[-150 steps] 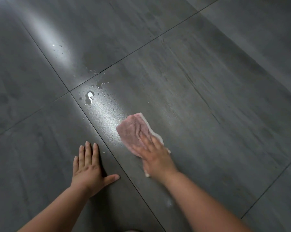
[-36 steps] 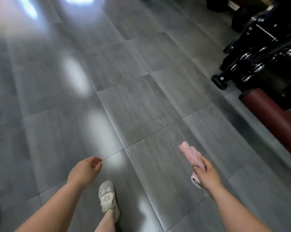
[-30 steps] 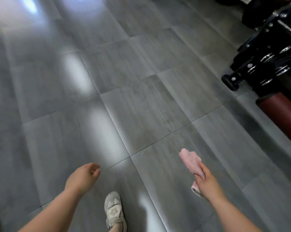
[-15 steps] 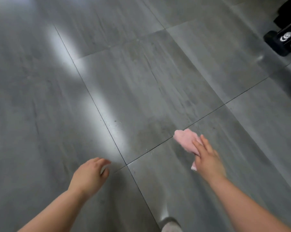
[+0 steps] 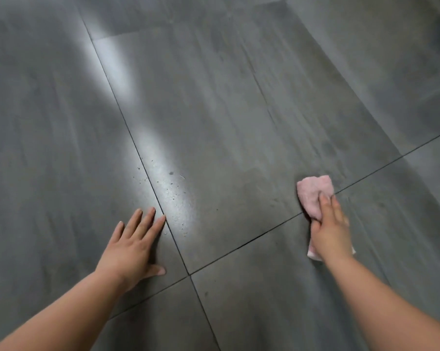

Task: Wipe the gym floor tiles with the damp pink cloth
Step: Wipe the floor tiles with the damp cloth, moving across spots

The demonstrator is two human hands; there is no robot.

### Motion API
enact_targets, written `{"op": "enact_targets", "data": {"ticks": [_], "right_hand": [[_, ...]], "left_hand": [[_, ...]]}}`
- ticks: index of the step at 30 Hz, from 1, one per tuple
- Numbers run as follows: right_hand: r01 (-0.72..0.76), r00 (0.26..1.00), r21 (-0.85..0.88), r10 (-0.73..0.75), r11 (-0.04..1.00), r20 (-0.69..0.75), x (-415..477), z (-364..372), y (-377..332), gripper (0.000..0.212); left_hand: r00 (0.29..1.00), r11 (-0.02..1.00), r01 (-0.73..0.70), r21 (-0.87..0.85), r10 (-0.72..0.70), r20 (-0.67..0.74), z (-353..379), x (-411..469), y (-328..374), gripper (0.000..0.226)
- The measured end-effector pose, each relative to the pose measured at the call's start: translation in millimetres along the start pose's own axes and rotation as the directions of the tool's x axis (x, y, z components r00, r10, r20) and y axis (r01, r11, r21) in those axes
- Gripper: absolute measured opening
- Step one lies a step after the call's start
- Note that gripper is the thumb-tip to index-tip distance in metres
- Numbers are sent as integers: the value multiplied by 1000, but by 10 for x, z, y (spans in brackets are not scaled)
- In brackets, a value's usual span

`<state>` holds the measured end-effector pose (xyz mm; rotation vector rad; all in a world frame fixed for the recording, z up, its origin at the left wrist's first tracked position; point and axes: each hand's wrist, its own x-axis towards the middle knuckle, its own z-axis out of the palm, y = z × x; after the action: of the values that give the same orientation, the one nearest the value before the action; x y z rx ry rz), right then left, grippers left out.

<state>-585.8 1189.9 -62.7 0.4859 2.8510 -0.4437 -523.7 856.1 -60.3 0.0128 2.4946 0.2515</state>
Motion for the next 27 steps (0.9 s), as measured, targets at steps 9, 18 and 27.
{"op": "enact_targets", "data": {"ticks": [9, 18, 27], "right_hand": [[622, 745, -11, -587, 783, 318, -167, 644, -1411, 56], [-17, 998, 82, 21, 996, -59, 256, 25, 162, 50], [501, 865, -6, -501, 866, -43, -528, 642, -1028, 52]], "left_hand": [[993, 987, -88, -131, 76, -92, 83, 11, -83, 114], [999, 996, -33, -78, 33, 6, 36, -16, -68, 110], [999, 1000, -24, 0, 24, 22, -23, -78, 17, 105]]}}
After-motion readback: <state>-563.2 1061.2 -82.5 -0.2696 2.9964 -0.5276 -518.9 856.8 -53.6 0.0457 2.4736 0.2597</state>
